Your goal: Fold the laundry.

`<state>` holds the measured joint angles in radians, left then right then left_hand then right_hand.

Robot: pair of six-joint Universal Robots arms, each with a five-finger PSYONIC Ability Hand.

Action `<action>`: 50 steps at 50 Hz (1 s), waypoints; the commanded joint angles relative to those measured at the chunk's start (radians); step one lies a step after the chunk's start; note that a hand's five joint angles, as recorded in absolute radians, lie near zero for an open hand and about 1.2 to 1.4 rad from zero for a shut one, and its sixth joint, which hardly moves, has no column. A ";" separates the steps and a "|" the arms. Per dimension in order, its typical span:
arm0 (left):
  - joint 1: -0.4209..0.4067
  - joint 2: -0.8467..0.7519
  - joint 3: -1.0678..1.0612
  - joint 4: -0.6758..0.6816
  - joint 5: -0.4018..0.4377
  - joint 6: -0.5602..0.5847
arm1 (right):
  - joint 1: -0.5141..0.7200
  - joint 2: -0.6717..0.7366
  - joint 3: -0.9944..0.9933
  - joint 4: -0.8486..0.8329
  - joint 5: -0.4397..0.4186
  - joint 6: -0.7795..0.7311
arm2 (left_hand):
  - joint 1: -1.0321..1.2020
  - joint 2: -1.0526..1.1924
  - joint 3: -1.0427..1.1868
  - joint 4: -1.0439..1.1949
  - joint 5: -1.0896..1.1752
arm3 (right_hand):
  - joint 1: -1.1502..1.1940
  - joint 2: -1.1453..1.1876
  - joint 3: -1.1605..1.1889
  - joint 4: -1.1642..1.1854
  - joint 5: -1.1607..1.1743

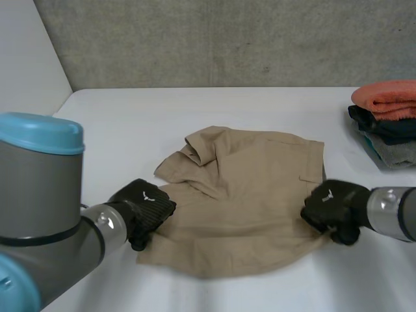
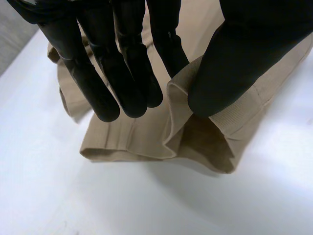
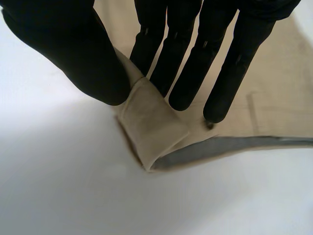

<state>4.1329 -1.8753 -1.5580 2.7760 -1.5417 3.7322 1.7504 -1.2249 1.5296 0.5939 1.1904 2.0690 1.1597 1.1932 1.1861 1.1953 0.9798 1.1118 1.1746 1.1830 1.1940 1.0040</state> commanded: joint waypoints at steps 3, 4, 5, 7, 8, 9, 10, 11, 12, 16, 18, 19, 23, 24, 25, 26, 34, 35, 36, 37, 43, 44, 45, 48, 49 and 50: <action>0.013 -0.185 0.203 0.193 -0.080 -0.046 | 0.095 0.097 -0.141 -0.295 0.115 0.278 | 0.237 0.203 0.210 0.201 0.242 | 0.284 0.222 0.213 0.202 0.218; 0.018 -0.205 0.242 0.220 -0.089 -0.049 | 0.104 0.108 -0.164 -0.322 0.133 0.298 | 0.237 0.203 0.210 0.201 0.242 | 0.284 0.222 0.213 0.202 0.218; 0.026 -0.240 0.321 0.265 -0.101 -0.058 | 0.116 0.132 -0.216 -0.376 0.171 0.337 | 0.237 0.203 0.210 0.201 0.242 | 0.284 0.222 0.213 0.202 0.218; 0.030 -0.268 0.404 0.306 -0.110 -0.069 | 0.132 0.153 -0.274 -0.436 0.210 0.374 | 0.237 0.203 0.210 0.201 0.242 | 0.284 0.222 0.213 0.202 0.218; 0.035 -0.278 0.447 0.326 -0.117 -0.077 | 0.138 0.162 -0.304 -0.463 0.228 0.394 | 0.237 0.203 0.210 0.201 0.242 | 0.284 0.222 0.213 0.202 0.218; 0.042 -0.294 0.548 0.352 -0.126 -0.098 | 0.152 0.171 -0.369 -0.517 0.262 0.431 | 0.237 0.203 0.210 0.201 0.242 | 0.284 0.222 0.213 0.202 0.218; 0.043 -0.300 0.599 0.356 -0.129 -0.112 | 0.158 0.176 -0.403 -0.545 0.281 0.448 | 0.237 0.203 0.210 0.201 0.242 | 0.284 0.222 0.213 0.202 0.218; 0.043 -0.303 0.652 0.358 -0.132 -0.130 | 0.162 0.177 -0.437 -0.572 0.296 0.466 | 0.237 0.203 0.210 0.201 0.242 | 0.284 0.222 0.213 0.202 0.218; 0.040 -0.301 0.752 0.352 -0.144 -0.170 | 0.172 0.176 -0.504 -0.630 0.326 0.503 | 0.237 0.203 0.210 0.201 0.242 | 0.284 0.222 0.213 0.202 0.218; 0.020 -0.298 0.979 0.340 -0.172 -0.259 | 0.192 0.160 -0.626 -0.782 0.377 0.601 | 0.237 0.203 0.210 0.201 0.242 | 0.284 0.222 0.213 0.202 0.218; 0.013 -0.298 1.059 0.341 -0.187 -0.281 | 0.204 0.148 -0.650 -0.856 0.387 0.638 | 0.237 0.203 0.210 0.201 0.242 | 0.284 0.222 0.213 0.202 0.218; 0.013 -0.298 1.091 0.341 -0.195 -0.290 | 0.210 0.145 -0.658 -0.894 0.391 0.654 | 0.237 0.203 0.210 0.201 0.242 | 0.284 0.222 0.213 0.202 0.218; 0.023 -0.311 1.214 0.338 -0.253 -0.311 | 0.239 0.130 -0.664 -1.069 0.413 0.700 | 0.237 0.203 0.210 0.201 0.242 | 0.284 0.222 0.213 0.202 0.218; 0.033 -0.321 1.240 0.336 -0.271 -0.316 | 0.245 0.133 -0.669 -1.120 0.417 0.697 | 0.237 0.203 0.210 0.201 0.242 | 0.284 0.222 0.213 0.202 0.218; 0.038 -0.326 1.250 0.335 -0.279 -0.318 | 0.247 0.134 -0.666 -1.137 0.422 0.695 | 0.237 0.203 0.210 0.201 0.242 | 0.284 0.222 0.213 0.202 0.218; 0.043 -0.329 1.253 0.330 -0.284 -0.321 | 0.248 0.134 -0.663 -1.143 0.422 0.692 | 0.237 0.203 0.210 0.201 0.242 | 0.284 0.222 0.213 0.202 0.218; 0.075 -0.341 1.127 0.255 -0.245 -0.390 | 0.244 0.165 -0.576 -1.071 0.374 0.692 | 0.237 0.203 0.210 0.201 0.242 | 0.284 0.222 0.213 0.202 0.218; 0.087 -0.340 1.063 0.254 -0.245 -0.408 | 0.236 0.179 -0.545 -1.056 0.358 0.692 | 0.237 0.203 0.210 0.201 0.242 | 0.284 0.222 0.213 0.202 0.218; 0.093 -0.338 1.026 0.252 -0.242 -0.414 | 0.233 0.186 -0.527 -1.048 0.351 0.689 | 0.237 0.203 0.210 0.201 0.242 | 0.284 0.222 0.213 0.202 0.218; 0.099 -0.337 0.988 0.254 -0.241 -0.419 | 0.230 0.192 -0.508 -1.042 0.344 0.689 | 0.237 0.203 0.210 0.201 0.242 | 0.284 0.222 0.213 0.202 0.218; 0.118 -0.347 0.715 0.281 -0.180 -0.425 | 0.202 0.277 -0.340 -0.979 0.293 0.657 | 0.237 0.203 0.210 0.201 0.242 | 0.284 0.222 0.213 0.202 0.218; 0.118 -0.349 0.681 0.283 -0.166 -0.425 | 0.199 0.287 -0.319 -0.970 0.288 0.646 | 0.237 0.203 0.210 0.201 0.242 | 0.284 0.222 0.213 0.202 0.218; 0.118 -0.352 0.650 0.286 -0.152 -0.423 | 0.198 0.298 -0.301 -0.959 0.284 0.635 | 0.237 0.203 0.210 0.201 0.242 | 0.284 0.222 0.213 0.202 0.218; 0.116 -0.357 0.540 0.281 -0.106 -0.404 | 0.189 0.318 -0.229 -0.916 0.272 0.577 | 0.237 0.203 0.210 0.201 0.242 | 0.284 0.222 0.213 0.202 0.218; 0.116 -0.354 0.517 0.280 -0.097 -0.394 | 0.187 0.318 -0.215 -0.905 0.268 0.563 | 0.237 0.203 0.210 0.201 0.242 | 0.284 0.222 0.213 0.202 0.218; 0.115 -0.351 0.477 0.275 -0.086 -0.370 | 0.186 0.318 -0.204 -0.895 0.265 0.548 | 0.237 0.203 0.210 0.201 0.242 | 0.284 0.222 0.213 0.202 0.218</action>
<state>4.2511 -2.2267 -0.9244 3.0547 -1.6886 3.3129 1.9462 -0.9292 1.2406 -0.3543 1.4723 2.6906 1.1598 1.1964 1.1902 1.1997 0.9802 1.1118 1.1746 1.1840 1.1951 1.0105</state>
